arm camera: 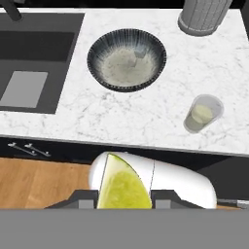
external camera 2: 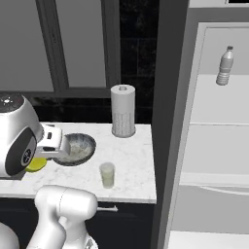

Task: Grab a lemon wedge from the fridge and one ice cube from the ice bowl, and put them in the glass of lemonade.

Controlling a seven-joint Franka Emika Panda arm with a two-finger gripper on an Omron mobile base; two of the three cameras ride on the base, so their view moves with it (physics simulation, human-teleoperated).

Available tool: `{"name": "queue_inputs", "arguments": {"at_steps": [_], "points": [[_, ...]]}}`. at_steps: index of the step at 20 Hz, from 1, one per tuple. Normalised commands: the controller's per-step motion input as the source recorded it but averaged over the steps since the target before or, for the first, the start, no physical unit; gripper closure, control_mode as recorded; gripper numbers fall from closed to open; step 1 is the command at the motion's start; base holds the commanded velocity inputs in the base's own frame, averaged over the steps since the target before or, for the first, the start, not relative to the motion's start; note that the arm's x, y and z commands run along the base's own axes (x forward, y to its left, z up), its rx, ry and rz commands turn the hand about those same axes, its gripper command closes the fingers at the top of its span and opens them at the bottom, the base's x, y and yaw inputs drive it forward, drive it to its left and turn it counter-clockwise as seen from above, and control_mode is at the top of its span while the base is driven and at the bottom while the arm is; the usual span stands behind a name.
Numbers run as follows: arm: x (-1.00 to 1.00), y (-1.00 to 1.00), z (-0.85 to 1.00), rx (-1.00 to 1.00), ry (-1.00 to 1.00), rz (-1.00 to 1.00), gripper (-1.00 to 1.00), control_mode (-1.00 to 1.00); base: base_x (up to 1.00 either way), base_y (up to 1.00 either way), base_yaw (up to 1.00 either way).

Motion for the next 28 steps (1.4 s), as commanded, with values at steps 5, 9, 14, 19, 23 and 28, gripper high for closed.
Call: {"name": "queue_inputs", "arguments": {"at_steps": [5, 9, 14, 19, 23, 28], "points": [[0.36, 0.00, 0.20, 0.00, 0.33, 0.00, 1.00, -1.00, 0.12, 0.00, 0.00], [0.42, 0.00, 0.47, -0.06, 0.43, 0.00, 1.00, -1.00, 0.00, 0.00, 0.00], [0.21, 0.05, 0.16, -0.10, 0.18, 0.00, 1.00, -1.00, 0.00, 0.00, 0.00], [-0.09, 0.01, -0.32, -0.03, -0.13, 0.00, 1.00, -1.00, 0.00, 0.00, 0.00], [0.07, -0.01, -0.24, -0.02, -0.23, 0.00, 1.00, -1.00, 0.00, 0.00, 0.00], [0.53, -0.41, 0.05, 0.00, 0.05, 0.00, 1.00, -1.00, 0.00, 0.00, 0.00]]}}
